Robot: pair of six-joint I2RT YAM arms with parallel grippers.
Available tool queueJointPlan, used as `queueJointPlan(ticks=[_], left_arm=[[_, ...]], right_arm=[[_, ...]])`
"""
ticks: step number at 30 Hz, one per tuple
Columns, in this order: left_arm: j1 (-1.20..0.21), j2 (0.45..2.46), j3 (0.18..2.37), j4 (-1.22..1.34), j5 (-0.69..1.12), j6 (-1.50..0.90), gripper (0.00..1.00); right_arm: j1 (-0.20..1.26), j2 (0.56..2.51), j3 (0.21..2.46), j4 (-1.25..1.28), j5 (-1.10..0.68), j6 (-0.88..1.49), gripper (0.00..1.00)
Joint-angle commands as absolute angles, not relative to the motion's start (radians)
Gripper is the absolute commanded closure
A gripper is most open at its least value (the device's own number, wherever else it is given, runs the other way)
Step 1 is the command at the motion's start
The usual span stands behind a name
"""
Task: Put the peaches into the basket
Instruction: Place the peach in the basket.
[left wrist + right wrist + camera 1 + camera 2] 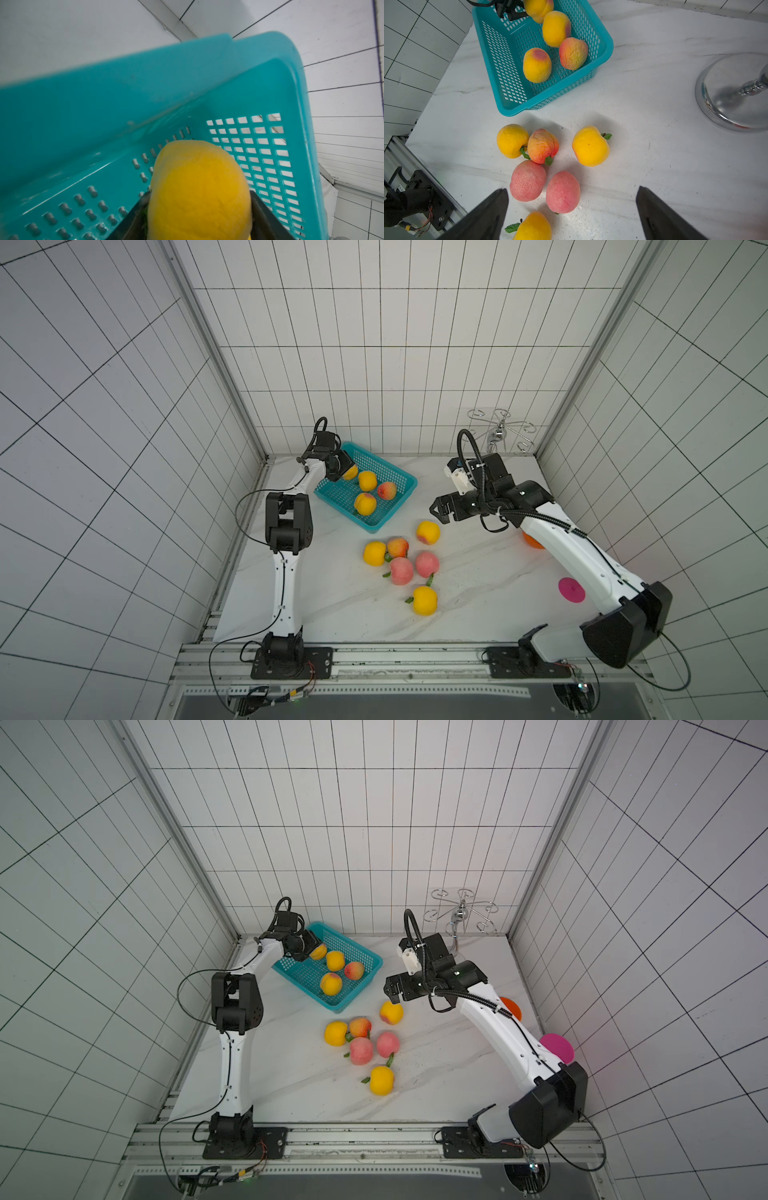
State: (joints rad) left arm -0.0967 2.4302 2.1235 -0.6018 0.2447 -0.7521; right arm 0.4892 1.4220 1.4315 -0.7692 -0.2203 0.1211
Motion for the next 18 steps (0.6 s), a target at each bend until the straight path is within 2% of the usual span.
queueJointPlan(ticks=[1, 13, 18], left_arm=[[-0.106, 2.455, 2.146, -0.595, 0.244, -0.764, 0.34], [-0.112, 2.418, 2.139, -0.604, 0.258, -0.720, 0.13], [-0.119, 2.353, 2.098, -0.606, 0.263, -0.700, 0.12]], right_arm=[[0.482, 1.405, 1.432, -0.768, -0.225, 0.099, 0.00], [0.471, 1.420, 1.443, -0.777, -0.203, 0.092, 0.01], [0.468, 1.452, 1.469, -0.833, -0.147, 0.071, 0.01]])
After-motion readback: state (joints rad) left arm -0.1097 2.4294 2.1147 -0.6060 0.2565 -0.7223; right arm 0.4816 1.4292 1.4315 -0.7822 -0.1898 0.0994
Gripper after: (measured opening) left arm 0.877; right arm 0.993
